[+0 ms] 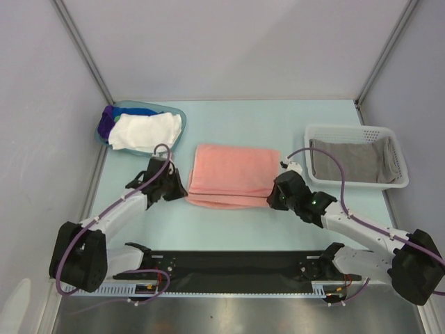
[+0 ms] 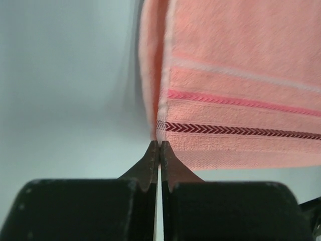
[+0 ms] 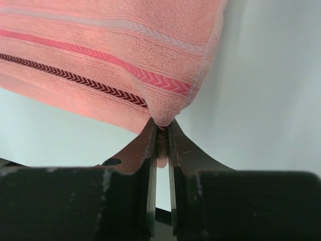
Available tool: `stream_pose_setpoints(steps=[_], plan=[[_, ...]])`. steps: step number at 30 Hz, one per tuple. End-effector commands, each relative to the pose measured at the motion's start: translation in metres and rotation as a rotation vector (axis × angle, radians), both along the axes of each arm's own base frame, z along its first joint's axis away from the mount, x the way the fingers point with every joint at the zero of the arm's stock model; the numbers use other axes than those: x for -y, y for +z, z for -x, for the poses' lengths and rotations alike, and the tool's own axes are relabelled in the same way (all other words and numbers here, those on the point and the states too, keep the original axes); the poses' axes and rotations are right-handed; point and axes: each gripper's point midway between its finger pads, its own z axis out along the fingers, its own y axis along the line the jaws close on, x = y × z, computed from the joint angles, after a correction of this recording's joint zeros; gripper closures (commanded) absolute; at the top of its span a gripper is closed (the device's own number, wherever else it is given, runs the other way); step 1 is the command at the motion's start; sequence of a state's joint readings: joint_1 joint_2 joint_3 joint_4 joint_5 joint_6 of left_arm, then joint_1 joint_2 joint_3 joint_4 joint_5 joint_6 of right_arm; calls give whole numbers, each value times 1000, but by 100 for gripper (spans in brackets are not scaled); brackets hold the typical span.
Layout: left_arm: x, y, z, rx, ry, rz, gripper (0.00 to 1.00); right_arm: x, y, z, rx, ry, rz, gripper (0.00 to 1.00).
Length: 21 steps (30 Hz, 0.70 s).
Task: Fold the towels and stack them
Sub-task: Fold the towel
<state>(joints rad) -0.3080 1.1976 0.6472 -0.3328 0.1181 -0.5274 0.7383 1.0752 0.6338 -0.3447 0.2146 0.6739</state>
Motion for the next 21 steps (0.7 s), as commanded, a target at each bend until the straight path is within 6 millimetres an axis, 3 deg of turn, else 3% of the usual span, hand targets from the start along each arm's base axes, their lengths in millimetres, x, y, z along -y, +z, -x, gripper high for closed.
stream_pose_setpoints(steps=[1,4,5,7,9,10,15,21], plan=[[1,-27,25,-56,9,21,100,9,-28,22,-72,1,5,96],[1,-40,32,-90,8,21,100,12,-51,37,-126,2,2,84],[1,-42,34,-97,4,19,98,11,-54,40,-132,7,-3,74],[0,-44,35,-106,-1,11,85,13,-60,44,-146,6,2,65],[-2,-42,35,-101,-5,0,81,16,-59,46,-144,1,13,54],[-2,-39,33,-91,-6,-1,72,18,-59,45,-141,-5,18,48],[1,-35,34,-85,-25,10,61,21,-55,44,-124,-18,11,45],[2,-48,43,-127,-38,14,55,17,-63,41,-136,-20,7,45]])
